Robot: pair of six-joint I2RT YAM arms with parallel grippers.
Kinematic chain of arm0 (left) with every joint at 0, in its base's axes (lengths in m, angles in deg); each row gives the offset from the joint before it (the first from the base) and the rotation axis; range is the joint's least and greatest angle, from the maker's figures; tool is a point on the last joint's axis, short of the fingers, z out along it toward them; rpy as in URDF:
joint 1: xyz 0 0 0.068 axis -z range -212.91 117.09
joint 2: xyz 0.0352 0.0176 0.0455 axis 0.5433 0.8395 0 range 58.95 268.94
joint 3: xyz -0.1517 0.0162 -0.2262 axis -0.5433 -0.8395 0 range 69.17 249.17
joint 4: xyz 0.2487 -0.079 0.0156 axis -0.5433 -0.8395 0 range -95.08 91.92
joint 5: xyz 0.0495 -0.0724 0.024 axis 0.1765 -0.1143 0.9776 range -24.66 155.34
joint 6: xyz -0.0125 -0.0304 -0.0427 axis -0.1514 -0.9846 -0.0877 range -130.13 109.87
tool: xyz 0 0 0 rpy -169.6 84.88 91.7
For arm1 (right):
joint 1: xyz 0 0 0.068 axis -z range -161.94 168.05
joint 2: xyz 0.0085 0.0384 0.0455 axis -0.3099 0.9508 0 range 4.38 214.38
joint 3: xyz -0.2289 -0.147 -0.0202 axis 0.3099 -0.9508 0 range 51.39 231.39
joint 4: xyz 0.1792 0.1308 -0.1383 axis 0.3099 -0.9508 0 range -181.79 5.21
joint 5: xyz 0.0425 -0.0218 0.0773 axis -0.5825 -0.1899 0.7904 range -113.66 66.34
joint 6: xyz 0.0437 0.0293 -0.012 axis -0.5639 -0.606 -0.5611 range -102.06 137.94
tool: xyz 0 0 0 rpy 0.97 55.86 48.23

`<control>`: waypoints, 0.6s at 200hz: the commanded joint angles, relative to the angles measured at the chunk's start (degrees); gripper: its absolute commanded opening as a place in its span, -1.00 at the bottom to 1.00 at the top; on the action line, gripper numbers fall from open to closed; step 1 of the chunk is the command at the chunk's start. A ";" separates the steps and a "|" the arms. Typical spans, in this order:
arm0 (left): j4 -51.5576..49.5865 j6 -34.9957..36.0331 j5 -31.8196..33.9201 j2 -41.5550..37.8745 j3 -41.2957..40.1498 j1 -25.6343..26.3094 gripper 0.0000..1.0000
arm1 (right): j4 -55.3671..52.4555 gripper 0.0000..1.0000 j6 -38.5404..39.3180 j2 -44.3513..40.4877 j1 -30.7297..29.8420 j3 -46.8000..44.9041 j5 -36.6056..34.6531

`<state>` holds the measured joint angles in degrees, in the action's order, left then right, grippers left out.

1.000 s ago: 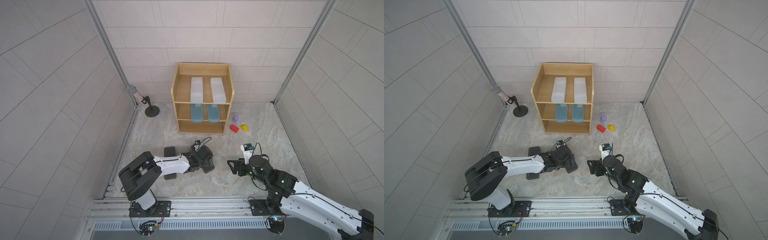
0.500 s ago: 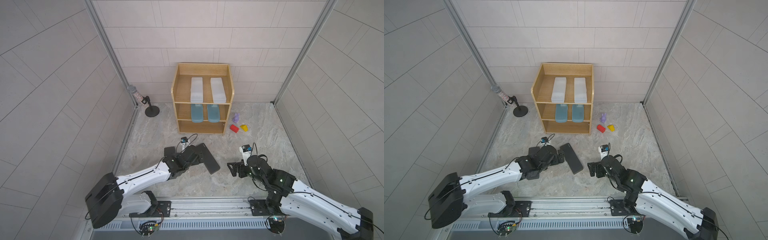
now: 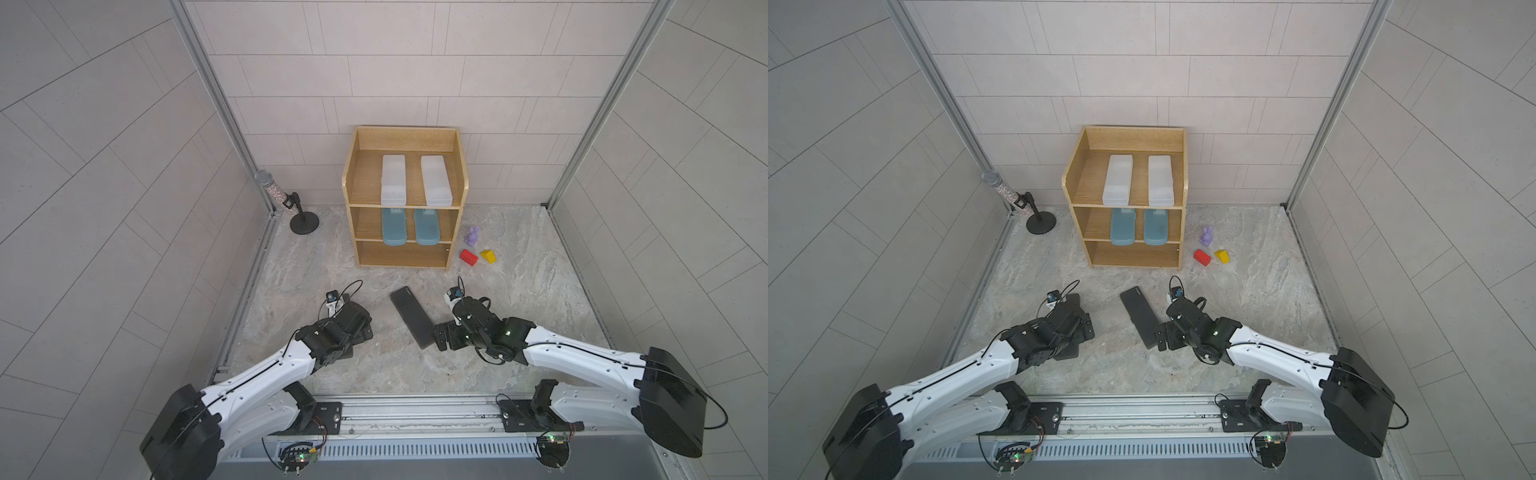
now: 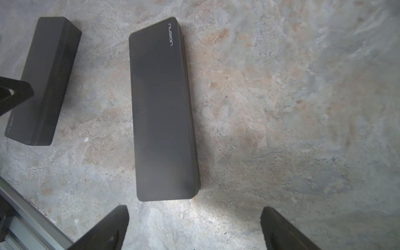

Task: Place the pencil cases on the shelf according to color
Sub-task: Pick up the pencil case from the center of the board.

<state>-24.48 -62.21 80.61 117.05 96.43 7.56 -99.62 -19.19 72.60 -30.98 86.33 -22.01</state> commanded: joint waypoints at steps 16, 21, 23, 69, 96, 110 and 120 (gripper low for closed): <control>-2.96 -0.05 1.79 -0.21 -1.02 -0.29 0.99 | 3.34 1.00 -0.58 4.34 -2.37 2.55 0.06; -2.96 0.08 1.96 -0.27 -1.14 -0.24 0.99 | 3.63 1.00 -0.67 5.02 -2.61 2.74 0.16; -2.99 0.10 2.02 -0.27 -1.20 -0.24 0.99 | 3.66 0.99 -0.67 5.35 -2.70 2.87 0.12; -1.79 -0.28 1.75 0.87 -3.19 -0.28 0.99 | 5.50 1.00 -1.42 11.97 -5.29 4.89 -0.95; -0.88 -0.66 1.33 0.56 -4.74 -0.29 0.99 | 4.21 1.00 -1.20 15.48 -6.82 6.79 -3.67; -0.19 -0.33 0.92 0.27 -5.11 -0.24 0.99 | 4.11 1.00 -1.20 17.10 -7.29 7.05 -5.10; 0.47 -0.12 0.47 0.25 -5.20 -0.25 0.99 | 4.10 0.99 -1.52 17.99 -7.48 7.07 -6.00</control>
<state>-23.16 -62.16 83.08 116.94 93.68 7.60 -94.86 -20.02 88.91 -37.80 92.60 -24.00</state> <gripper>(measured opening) 0.996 0.997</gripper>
